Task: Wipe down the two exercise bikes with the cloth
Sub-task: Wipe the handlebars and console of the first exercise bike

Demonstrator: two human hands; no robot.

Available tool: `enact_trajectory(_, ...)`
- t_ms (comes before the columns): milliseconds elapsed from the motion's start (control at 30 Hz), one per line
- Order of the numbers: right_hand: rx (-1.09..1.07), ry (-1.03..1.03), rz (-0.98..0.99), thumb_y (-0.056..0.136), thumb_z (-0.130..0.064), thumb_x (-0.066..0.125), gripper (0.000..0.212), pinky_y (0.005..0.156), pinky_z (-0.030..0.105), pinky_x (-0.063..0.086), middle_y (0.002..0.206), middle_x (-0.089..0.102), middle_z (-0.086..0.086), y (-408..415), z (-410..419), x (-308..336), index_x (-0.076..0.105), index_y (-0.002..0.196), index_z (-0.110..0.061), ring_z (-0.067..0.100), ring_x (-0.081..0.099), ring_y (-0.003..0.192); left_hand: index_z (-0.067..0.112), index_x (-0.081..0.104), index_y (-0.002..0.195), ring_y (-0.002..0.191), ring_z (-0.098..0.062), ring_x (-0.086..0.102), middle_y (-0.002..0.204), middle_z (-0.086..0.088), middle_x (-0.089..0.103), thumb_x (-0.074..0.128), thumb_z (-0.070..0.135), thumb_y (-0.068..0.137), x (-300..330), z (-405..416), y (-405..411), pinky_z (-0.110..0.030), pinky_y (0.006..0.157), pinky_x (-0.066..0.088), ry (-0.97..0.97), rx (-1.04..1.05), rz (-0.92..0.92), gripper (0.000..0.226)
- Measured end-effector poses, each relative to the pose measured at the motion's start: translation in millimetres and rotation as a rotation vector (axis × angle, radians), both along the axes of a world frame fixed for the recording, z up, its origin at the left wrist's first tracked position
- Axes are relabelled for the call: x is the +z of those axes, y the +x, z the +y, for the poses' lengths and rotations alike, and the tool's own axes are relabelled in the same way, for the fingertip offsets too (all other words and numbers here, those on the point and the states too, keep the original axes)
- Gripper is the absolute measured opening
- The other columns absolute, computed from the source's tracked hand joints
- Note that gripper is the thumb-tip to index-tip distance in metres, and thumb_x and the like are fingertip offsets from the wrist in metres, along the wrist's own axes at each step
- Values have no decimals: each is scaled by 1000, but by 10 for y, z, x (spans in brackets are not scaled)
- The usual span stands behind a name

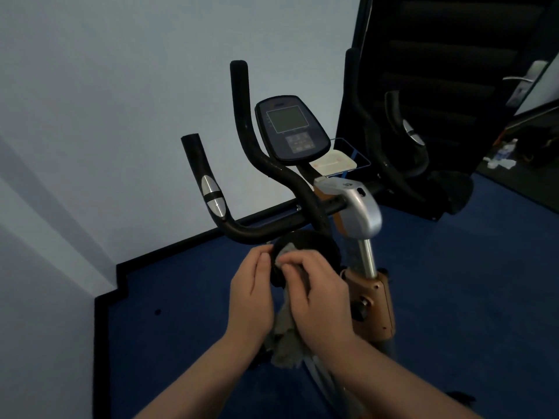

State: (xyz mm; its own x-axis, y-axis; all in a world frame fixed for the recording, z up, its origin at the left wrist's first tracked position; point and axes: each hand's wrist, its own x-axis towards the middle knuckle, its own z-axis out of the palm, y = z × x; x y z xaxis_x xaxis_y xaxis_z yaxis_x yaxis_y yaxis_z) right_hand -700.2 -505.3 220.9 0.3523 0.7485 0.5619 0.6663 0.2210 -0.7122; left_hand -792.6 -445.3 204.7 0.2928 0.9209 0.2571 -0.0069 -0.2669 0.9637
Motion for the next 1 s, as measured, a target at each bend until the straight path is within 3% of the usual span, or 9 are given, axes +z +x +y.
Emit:
enact_trajectory(167, -38, -108, 23, 94, -11, 60, 11, 83, 23, 50, 97, 66, -5, 180, 202, 412, 69, 99, -12, 3, 60, 89, 23, 63, 108, 100, -6, 61, 102, 13, 66, 41, 25, 100, 108, 64, 69, -15, 83, 46, 6, -9, 12, 24)
enact_trajectory(333, -170, 17, -477, 91, -18, 62, 12, 79, 21, 41, 98, 67, -9, 809, 104, 970, 71, 99, -19, 12, 55, 91, 29, 62, 110, 99, 5, 60, 103, 21, 65, 51, 12, 97, 133, 160, 114, -7, 80, 45, -101, -46, 41, 25)
enact_trajectory(400, -96, -51, -534, 91, -18, 64, 11, 77, 26, 42, 97, 67, -9, 842, 171, 1023, 72, 98, -20, 14, 53, 91, 31, 62, 111, 97, 7, 59, 102, 21, 65, 48, 14, 99, 117, 151, 144, -5, 77, 44, -107, -58, 64, 26)
enact_trajectory(533, 90, -307, -500, 92, -20, 62, 13, 85, 33, 44, 102, 68, -8, 594, 182, 656, 73, 101, -20, 13, 57, 101, 38, 63, 107, 94, 3, 61, 100, 19, 67, 42, 21, 101, 96, 146, 132, -10, 75, 47, -120, -117, 52, 28)
enact_trajectory(633, 63, -269, -413, 90, -25, 64, 8, 81, 31, 39, 92, 66, -17, 600, 6, 407, 71, 93, -25, 3, 55, 93, 38, 65, 106, 98, -4, 64, 103, 14, 69, 40, 34, 94, 79, 180, 112, -22, 82, 51, -147, -186, 43, 28)
enact_trajectory(733, 33, -261, -276, 89, -44, 58, 18, 80, 29, 43, 86, 59, -22, 686, 17, 420, 69, 88, -29, 0, 52, 88, 30, 65, 115, 106, -9, 64, 109, 9, 70, 38, 35, 95, 55, 175, 137, -26, 87, 50, -179, -231, -8, 34)
enact_trajectory(800, -27, -259, -224, 84, -49, 62, 23, 81, 21, 43, 96, 51, -18, 684, 156, 477, 66, 96, -30, 2, 49, 96, 29, 66, 112, 104, -12, 64, 108, 5, 70, 37, 36, 96, 32, 155, 154, -33, 88, 50, -196, -222, -28, 34)
enact_trajectory(900, -33, -377, -321, 84, -46, 66, 30, 90, 29, 44, 109, 50, -8, 553, 327, 432, 63, 107, -27, 10, 45, 105, 30, 67, 106, 99, -16, 65, 102, 2, 70, 37, 39, 96, 24, 149, 159, -43, 87, 51, -196, -214, -27, 33)
enact_trajectory(1000, -112, -331, -227, 91, -35, 62, 28, 90, 31, 45, 113, 58, -8, 465, 257, 250, 65, 117, -25, 10, 48, 105, 32, 65, 112, 101, -12, 64, 106, 6, 70, 36, 37, 96, 15, 171, 140, -40, 89, 50, -171, -215, 7, 33)
